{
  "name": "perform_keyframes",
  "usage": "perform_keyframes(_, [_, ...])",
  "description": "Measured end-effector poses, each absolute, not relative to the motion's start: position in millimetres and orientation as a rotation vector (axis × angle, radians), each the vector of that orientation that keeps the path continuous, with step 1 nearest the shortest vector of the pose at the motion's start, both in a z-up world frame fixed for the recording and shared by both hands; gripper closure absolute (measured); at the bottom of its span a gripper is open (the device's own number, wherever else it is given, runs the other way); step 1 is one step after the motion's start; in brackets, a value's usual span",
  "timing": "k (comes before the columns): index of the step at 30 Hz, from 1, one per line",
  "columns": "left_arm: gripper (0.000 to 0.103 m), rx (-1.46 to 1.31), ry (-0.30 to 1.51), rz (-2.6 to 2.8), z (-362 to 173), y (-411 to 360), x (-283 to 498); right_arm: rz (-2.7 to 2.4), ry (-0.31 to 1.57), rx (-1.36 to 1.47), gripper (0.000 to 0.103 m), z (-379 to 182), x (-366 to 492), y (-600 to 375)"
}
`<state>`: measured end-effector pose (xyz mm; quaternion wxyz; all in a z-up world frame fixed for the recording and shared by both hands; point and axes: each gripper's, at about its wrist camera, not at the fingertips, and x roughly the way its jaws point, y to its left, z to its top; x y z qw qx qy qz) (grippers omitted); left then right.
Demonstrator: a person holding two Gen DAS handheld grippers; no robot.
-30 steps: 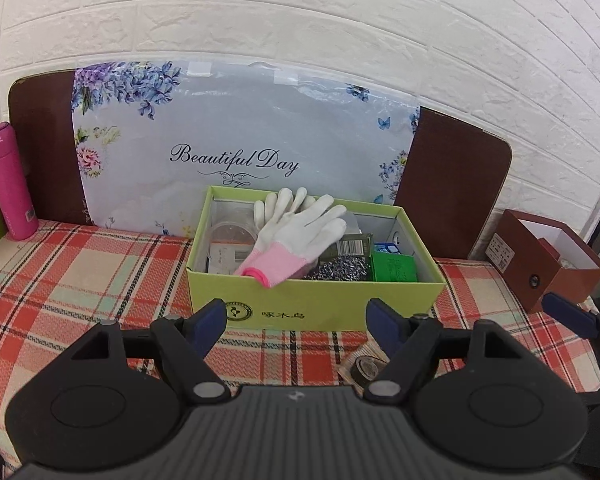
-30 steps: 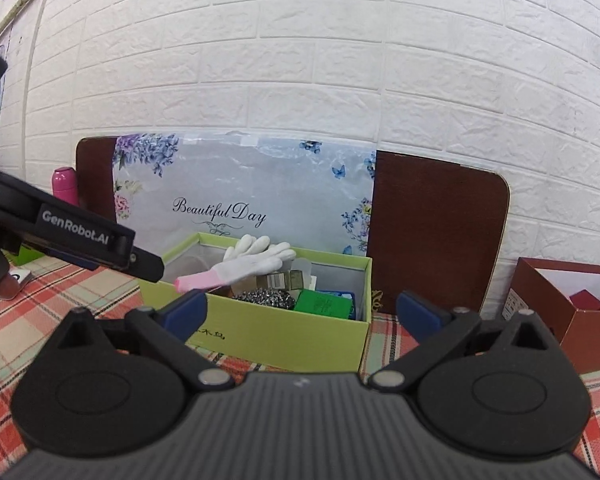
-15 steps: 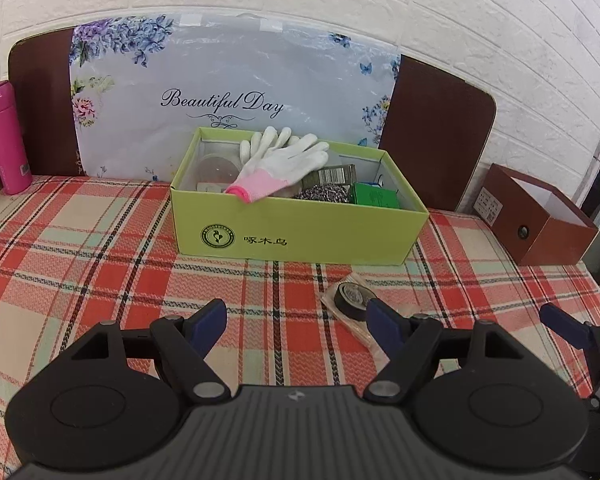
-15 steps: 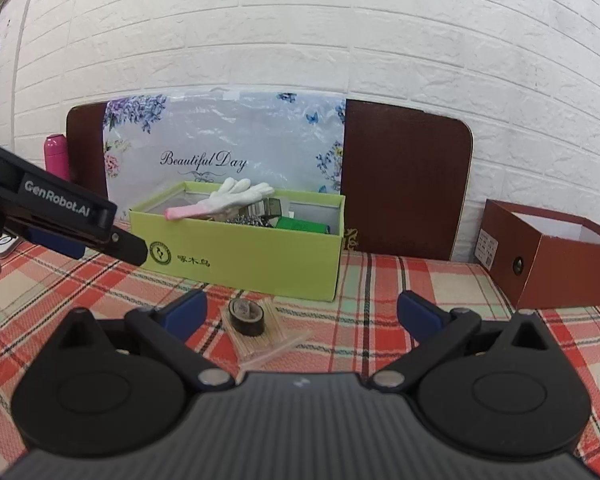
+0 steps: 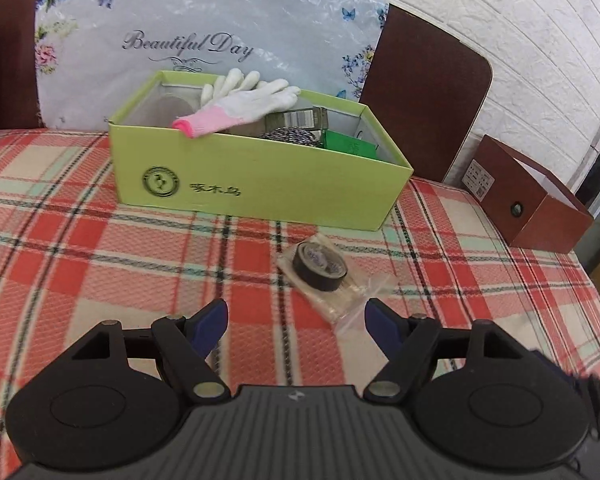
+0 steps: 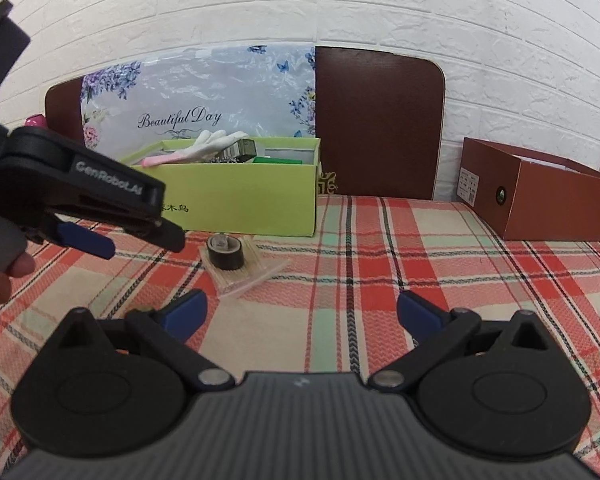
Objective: Organize objects
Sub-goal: 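Withdraw both open tools toward the black tape roll on the toothpick bag, then grasp the black tape roll with the left tool and lift it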
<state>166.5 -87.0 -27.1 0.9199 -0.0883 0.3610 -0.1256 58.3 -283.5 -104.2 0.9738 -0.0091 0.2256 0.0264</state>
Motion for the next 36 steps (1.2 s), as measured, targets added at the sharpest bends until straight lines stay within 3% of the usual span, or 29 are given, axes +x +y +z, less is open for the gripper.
perform_keyframes(6, [0.037,-0.248,0.787,-0.244,-35,-109,215,0.044,0.454,0.000,0.000,-104,59,-293])
perform_keyframes(9, [0.052,-0.244,0.821,-0.258,-42,-120,239,0.047,0.453,0.001,0.000,-103,58,-294])
perform_keyframes(10, [0.064,-0.227,0.837,-0.262,-45,-122,244,0.048,0.454,0.000,0.000,-104,57,-295])
perform_keyframes(13, [0.066,-0.190,0.838,-0.297,-48,-116,245,0.049,0.455,0.005,0.000,-105,57,-297])
perform_keyframes(15, [0.084,-0.180,0.835,-0.334,-46,-105,235,0.052,0.458,0.012,0.000,-106,59,-299])
perform_keyframes(16, [0.085,-0.166,0.838,-0.356,-46,-98,229,0.055,0.461,0.014,0.000,-107,61,-299])
perform_keyframes(21, [0.085,-0.140,0.820,-0.283,-46,-60,201,0.091,0.470,0.004,0.000,-111,74,-295])
perform_keyframes(24, [0.077,-0.231,0.820,-0.260,-43,-49,201,0.109,0.476,-0.032,0.000,-112,83,-287])
perform_keyframes(26, [0.049,-0.282,0.821,-0.252,-40,-55,206,0.108,0.476,-0.039,0.000,-111,85,-284])
perform_keyframes(28, [0.038,-0.298,0.798,-0.238,-38,-69,210,0.112,0.473,-0.029,0.000,-110,84,-283])
perform_keyframes(36, [0.042,-0.250,0.845,-0.247,-54,-115,244,0.094,0.508,-0.037,0.000,-113,80,-286])
